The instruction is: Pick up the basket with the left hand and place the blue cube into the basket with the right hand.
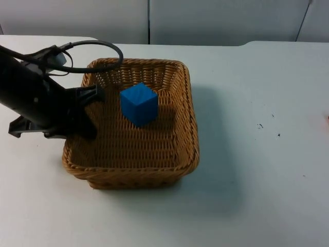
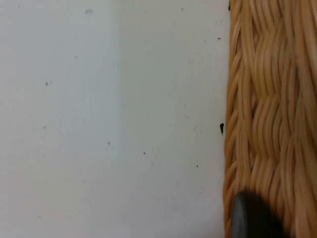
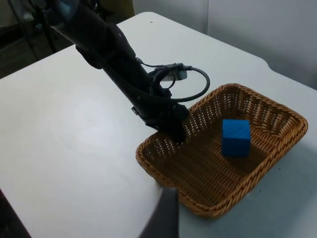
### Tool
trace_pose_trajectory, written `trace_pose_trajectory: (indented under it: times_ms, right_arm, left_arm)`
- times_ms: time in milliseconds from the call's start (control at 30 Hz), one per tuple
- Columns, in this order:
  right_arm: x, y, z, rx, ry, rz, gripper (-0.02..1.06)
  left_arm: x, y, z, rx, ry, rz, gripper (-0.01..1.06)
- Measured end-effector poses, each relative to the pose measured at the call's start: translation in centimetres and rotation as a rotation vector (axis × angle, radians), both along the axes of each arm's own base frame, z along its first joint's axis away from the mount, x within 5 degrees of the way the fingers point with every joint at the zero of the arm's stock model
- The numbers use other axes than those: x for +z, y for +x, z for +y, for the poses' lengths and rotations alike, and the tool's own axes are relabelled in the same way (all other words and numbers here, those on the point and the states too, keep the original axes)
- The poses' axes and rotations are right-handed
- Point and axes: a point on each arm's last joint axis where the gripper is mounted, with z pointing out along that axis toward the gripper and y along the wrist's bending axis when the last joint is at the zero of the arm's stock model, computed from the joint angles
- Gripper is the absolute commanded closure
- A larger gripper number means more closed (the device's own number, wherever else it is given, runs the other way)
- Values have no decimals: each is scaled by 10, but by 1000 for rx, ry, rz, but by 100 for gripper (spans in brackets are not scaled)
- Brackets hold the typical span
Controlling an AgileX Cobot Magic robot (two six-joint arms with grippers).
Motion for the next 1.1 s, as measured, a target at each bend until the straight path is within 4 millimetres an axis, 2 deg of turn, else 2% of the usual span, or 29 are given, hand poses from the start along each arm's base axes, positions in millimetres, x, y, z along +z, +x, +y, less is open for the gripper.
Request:
trace_pose_trajectory:
  times_ms: [33, 67, 100, 200, 333, 467, 500, 600, 633, 667, 733, 767, 800, 833, 867, 900, 1033, 1067, 1100]
  right_arm:
    - [0, 0, 0, 0, 0, 0, 27]
    - [0, 0, 0, 0, 0, 0, 27]
    - [0, 0, 0, 0, 0, 0, 27]
    - [0, 0, 0, 0, 0, 0, 27]
    - [0, 0, 0, 0, 0, 0, 27]
    - [0, 0, 0, 0, -2, -2, 27]
    - [0, 0, 0, 0, -2, -2, 27]
    - [0, 0, 0, 1, -3, -3, 27]
    - [0, 0, 0, 1, -3, -3, 27]
    - [0, 0, 0, 1, -3, -3, 27]
    - [0, 0, 0, -1, -7, -8, 27]
    - [0, 0, 0, -1, -7, -8, 27]
    - [0, 0, 0, -2, -9, -10, 27]
    - [0, 1, -1, -3, -14, -14, 27]
    - [0, 1, -1, -4, -16, -19, 27]
    - [0, 1, -1, -4, -16, -19, 27]
    - [0, 1, -2, -7, -30, -33, 27]
    - [0, 1, -2, -7, -30, -33, 27]
    - [0, 2, -3, -10, -47, -51, 27]
  left_arm:
    - [0, 0, 0, 0, 0, 0, 59]
    - [0, 1, 0, 2, 2, -5, 59]
    - [0, 1, 0, 1, 6, -10, 48]
    - [0, 1, 0, 1, 6, -9, 26]
    - [4, 1, 0, -2, 3, -19, 26]
    - [26, 2, 0, -9, -3, -81, 26]
    - [26, 2, 0, -9, -3, -81, 26]
    - [61, 0, 2, -54, 18, -187, 26]
    - [61, 0, 2, -54, 18, -187, 26]
    - [70, -2, 2, -66, 26, -217, 26]
    - [97, -7, 3, -93, 30, -291, 26]
    - [97, -7, 3, -93, 30, -291, 26]
    - [117, -12, 3, -108, 29, -345, 26]
    - [124, -15, 4, -113, 29, -367, 26]
    - [148, -23, 5, -120, 28, -436, 26]
    - [148, -23, 5, -120, 28, -436, 26]
    - [207, -53, 7, -157, 4, -597, 26]
    - [207, -53, 7, -157, 4, -597, 26]
    - [225, -67, 8, -183, -9, -636, 26]
